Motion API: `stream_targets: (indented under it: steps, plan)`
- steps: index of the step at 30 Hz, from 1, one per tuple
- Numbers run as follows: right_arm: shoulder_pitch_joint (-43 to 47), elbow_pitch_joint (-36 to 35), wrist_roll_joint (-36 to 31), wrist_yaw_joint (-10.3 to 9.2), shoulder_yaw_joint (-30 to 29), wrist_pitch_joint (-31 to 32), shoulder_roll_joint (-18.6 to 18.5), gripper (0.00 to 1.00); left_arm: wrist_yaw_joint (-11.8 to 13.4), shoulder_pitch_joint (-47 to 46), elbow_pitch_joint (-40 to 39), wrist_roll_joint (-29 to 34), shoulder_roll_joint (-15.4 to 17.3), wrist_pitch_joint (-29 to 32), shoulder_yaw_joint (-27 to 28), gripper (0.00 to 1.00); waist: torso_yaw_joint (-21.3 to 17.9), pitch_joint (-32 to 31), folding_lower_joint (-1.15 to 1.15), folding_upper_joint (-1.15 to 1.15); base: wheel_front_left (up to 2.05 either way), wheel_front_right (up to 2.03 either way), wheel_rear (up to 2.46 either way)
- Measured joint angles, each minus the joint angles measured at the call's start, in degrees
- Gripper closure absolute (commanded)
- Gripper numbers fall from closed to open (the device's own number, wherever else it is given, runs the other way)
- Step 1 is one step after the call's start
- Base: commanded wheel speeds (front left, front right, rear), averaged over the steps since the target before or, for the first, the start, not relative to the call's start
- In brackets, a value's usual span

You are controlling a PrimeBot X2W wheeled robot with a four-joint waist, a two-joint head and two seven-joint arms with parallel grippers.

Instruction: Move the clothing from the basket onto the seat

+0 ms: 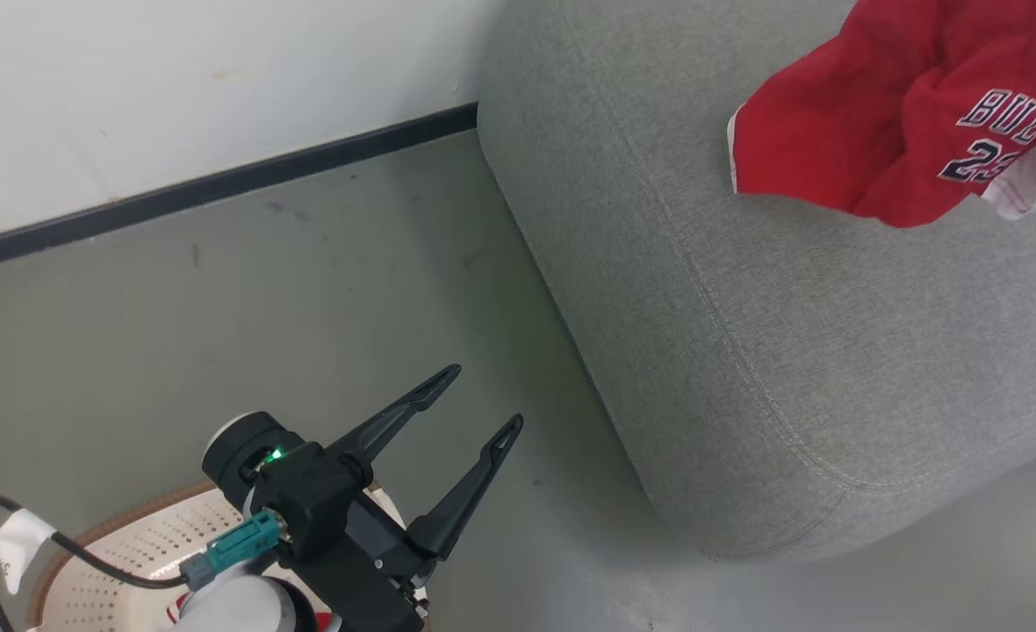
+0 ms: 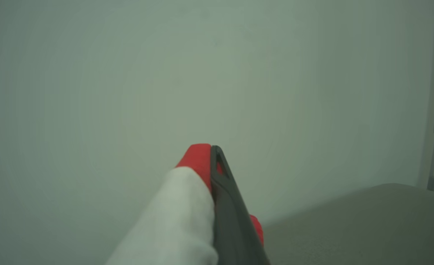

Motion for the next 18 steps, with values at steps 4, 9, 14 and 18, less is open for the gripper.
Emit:
stream_targets:
  steps: [4, 9, 14, 18]
  plan:
    - [-3.22, 3.35, -1.67, -1.85, -0.98, -0.05, -1.46, 1.0, 0.0, -1.13, -0.99, 0.01, 0.85, 0.51, 0.05, 0.0, 0.91, 2.24, 0.0, 0.0, 0.0, 0.0, 0.0]
    - [-5.2, 5.43, -3.01, -3.0, -1.54, -0.37, -2.92, 1.0, 0.0, -2.14, -1.68, 0.02, 1.77, 0.59, 0.27, 0.0, 1.71, 4.37, 0.0, 0.0, 0.0, 0.0, 0.0]
    - [-5.51, 9.12, -3.47, -3.0, -0.55, -0.49, -2.47, 1.0, -0.01, -2.3, -2.78, 0.02, 2.78, 1.01, 0.65, 0.0, 2.48, 6.99, 0.0, 0.0, 0.0, 0.0, 0.0]
    - [-4.99, 11.81, -3.5, -3.46, 0.35, -0.56, -0.32, 1.0, 0.0, -2.31, -3.04, 0.02, 4.55, 1.33, 1.55, 0.0, 2.81, 9.06, 0.0, 0.0, 0.0, 0.0, 0.0]
